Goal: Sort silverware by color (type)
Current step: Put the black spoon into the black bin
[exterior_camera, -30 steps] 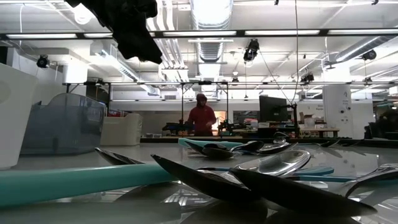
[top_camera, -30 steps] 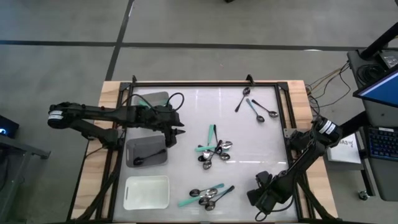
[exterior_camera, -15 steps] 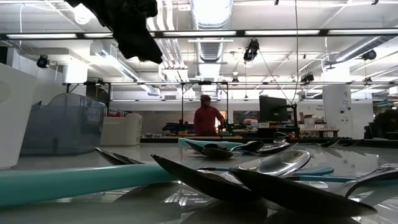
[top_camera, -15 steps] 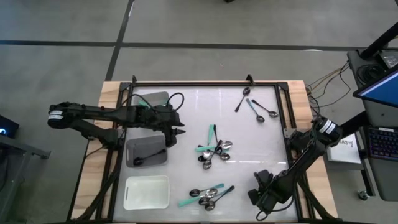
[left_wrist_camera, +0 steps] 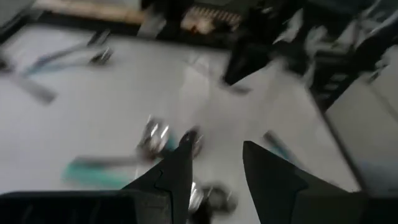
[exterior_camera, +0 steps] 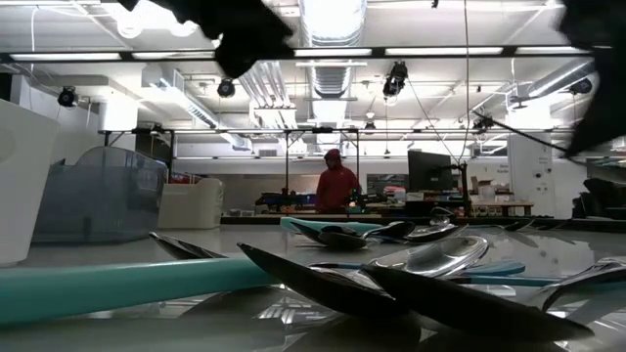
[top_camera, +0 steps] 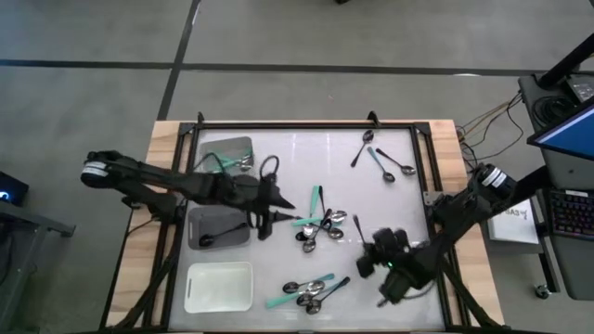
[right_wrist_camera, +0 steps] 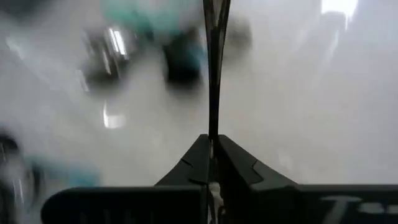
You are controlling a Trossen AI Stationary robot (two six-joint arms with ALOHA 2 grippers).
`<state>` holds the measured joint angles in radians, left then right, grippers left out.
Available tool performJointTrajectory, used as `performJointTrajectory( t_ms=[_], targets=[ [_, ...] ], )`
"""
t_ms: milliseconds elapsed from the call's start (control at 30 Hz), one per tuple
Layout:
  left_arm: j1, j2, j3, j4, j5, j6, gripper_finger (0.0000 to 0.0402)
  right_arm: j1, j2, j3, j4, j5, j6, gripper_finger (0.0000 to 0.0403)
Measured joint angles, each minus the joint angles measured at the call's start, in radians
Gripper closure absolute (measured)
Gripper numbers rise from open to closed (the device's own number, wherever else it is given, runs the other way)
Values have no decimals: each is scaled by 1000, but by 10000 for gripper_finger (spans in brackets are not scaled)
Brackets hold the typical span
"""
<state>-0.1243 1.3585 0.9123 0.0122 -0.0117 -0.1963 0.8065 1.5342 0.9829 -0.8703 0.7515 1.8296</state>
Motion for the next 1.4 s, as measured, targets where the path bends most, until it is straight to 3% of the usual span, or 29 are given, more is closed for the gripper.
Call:
performJointTrajectory(
  t_ms=[233,500,933,1400],
  targets=[
    [-21,181,2,389,-16,-4,278,-129,-4,1,62,274,-317,394],
    [-21,307,2,586,-228,-7,278,-222,-1,2,236,448,-718,394],
    [3,309,3,677,-269,5,278,-261,0,4,394,549,-1072,394],
    [4,309,4,762,-206,4,278,-270,0,4,442,559,-1238,394]
  ],
)
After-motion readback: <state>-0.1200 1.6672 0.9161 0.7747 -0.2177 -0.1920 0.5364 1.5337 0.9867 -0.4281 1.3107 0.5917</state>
